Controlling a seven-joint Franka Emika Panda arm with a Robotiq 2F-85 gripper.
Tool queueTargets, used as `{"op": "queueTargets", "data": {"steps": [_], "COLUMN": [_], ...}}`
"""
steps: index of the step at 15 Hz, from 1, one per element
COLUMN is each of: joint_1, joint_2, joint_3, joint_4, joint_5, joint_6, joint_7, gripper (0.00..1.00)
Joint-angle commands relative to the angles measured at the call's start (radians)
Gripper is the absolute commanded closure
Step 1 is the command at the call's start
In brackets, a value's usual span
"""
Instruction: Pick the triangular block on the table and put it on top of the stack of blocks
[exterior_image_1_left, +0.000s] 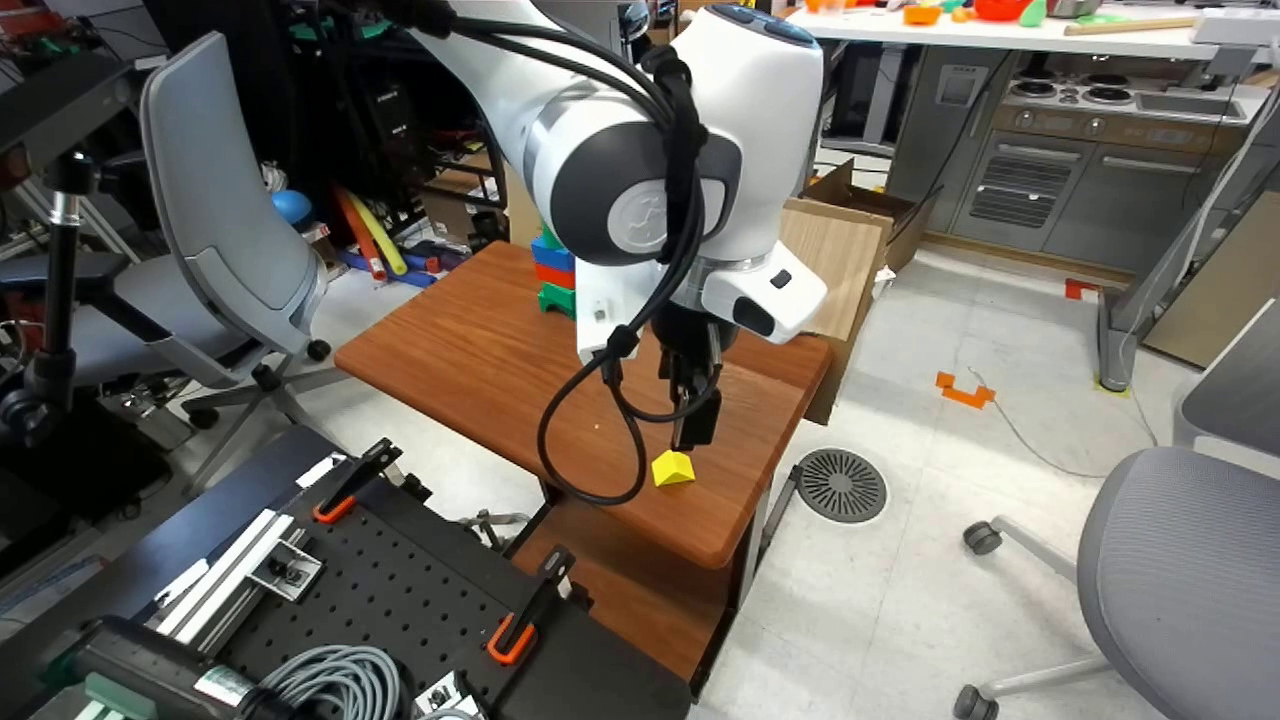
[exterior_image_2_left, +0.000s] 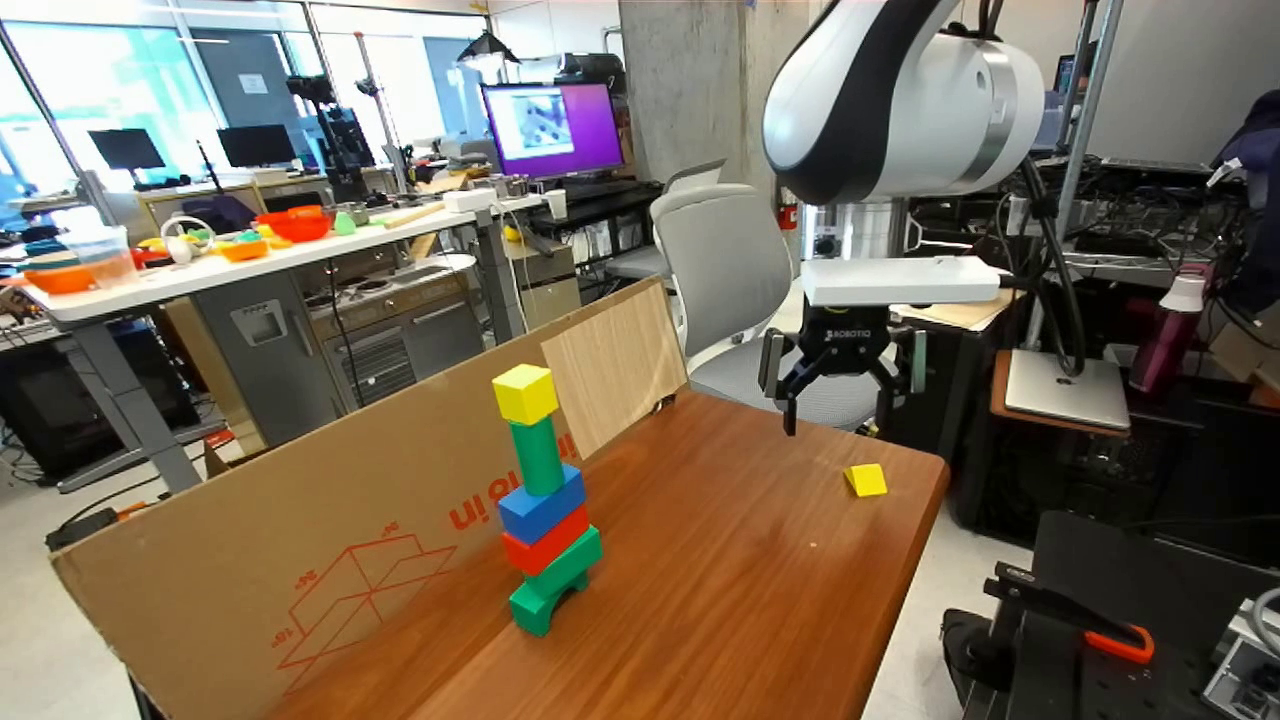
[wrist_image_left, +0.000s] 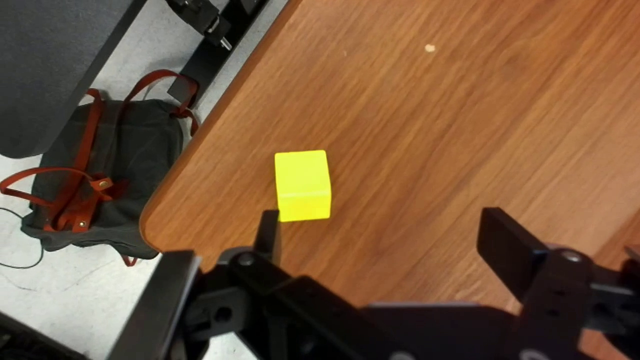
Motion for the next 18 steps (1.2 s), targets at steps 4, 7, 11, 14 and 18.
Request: {"op": "queueTargets", "data": {"steps": [4,7,11,14,18], "joint_1": [-0.015,-0.015,-0.014,-0.01,-0.007], "joint_2": [0.069,0.105,0.134,0.154,0.183], "joint_3": [-0.003,-0.006,-0.015,-0.021,-0.014], "joint_4": [0.038,0.049,0.07,0.086,0.112], "joint_5": [-0.023,-0.024,-0.028,-0.038,-0.052], "joint_6": [-0.04,-0.04,-0.039,-0.037,-0.036], "joint_7": [0.026,0.03,0.039,0.048,0.039], "gripper": [0.0,0.0,0.0,0.0,0.42]}}
